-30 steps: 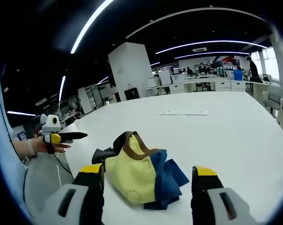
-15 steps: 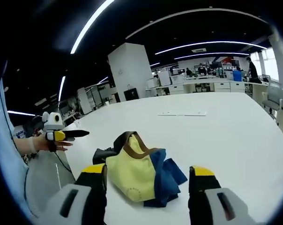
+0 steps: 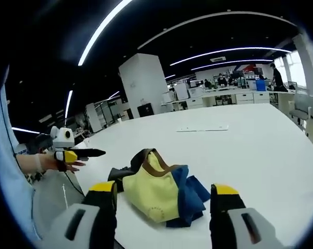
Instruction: Fold the garment on the visible template until the final outline fits inside the template.
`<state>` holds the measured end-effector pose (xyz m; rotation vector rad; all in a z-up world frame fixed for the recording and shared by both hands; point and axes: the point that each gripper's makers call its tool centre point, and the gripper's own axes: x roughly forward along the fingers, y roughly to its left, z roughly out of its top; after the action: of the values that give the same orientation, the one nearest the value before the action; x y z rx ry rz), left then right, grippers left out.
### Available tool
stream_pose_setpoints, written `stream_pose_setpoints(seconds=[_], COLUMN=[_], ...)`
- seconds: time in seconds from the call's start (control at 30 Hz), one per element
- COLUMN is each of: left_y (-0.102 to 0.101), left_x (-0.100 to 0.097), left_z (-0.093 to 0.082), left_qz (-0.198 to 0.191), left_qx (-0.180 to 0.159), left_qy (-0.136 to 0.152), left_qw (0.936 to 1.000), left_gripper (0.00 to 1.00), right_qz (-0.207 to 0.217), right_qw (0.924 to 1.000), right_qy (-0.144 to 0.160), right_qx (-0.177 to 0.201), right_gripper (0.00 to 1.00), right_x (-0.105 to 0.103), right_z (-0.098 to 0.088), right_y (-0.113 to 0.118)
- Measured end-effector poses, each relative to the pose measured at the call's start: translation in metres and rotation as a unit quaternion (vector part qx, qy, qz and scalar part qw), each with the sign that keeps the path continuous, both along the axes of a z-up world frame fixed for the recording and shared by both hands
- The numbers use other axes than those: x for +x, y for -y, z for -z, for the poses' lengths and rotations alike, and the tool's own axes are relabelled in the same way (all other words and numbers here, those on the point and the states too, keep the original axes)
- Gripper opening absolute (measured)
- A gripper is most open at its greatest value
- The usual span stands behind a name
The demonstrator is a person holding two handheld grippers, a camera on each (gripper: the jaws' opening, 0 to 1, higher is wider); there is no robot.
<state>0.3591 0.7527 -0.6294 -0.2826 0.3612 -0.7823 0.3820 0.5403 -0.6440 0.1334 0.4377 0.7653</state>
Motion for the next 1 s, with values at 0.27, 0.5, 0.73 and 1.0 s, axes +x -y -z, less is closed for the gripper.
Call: stream_pose_setpoints(seconds=[0.27, 0.5, 0.73, 1.0], left_y=[-0.004, -0.005, -0.009, -0.008], left_x=[0.006, 0.026, 0.061, 0.097], left_z=[0.007, 0.023, 0.048, 0.066], left_qz=[-0.008, 0.027, 0.019, 0.006], left_qx=[0.018, 0.065, 0.11, 0.105], left_qy=[-0.007, -0.014, -0.015, -0.037], left_qw=[0.9998, 0.9974, 0.9937, 0.9938], left_gripper=[0.99, 0.63, 0.4, 0.29], right_qz=[0.0, 0.0, 0.001, -0.006], right_qw=[1.0, 0.9995, 0.9973, 0.9958], right_qy=[-0.003, -0.008, -0.011, -0.035], right_qx=[-0.004, -0.03, -0.072, -0.084], right_gripper=[0.99, 0.77, 0.52, 0.34], right_x=[0.003, 0.018, 0.035, 0.043], right_z=[0.005, 0.018, 0.032, 0.044], right_y=[-0.002, -0.007, -0.005, -0.004])
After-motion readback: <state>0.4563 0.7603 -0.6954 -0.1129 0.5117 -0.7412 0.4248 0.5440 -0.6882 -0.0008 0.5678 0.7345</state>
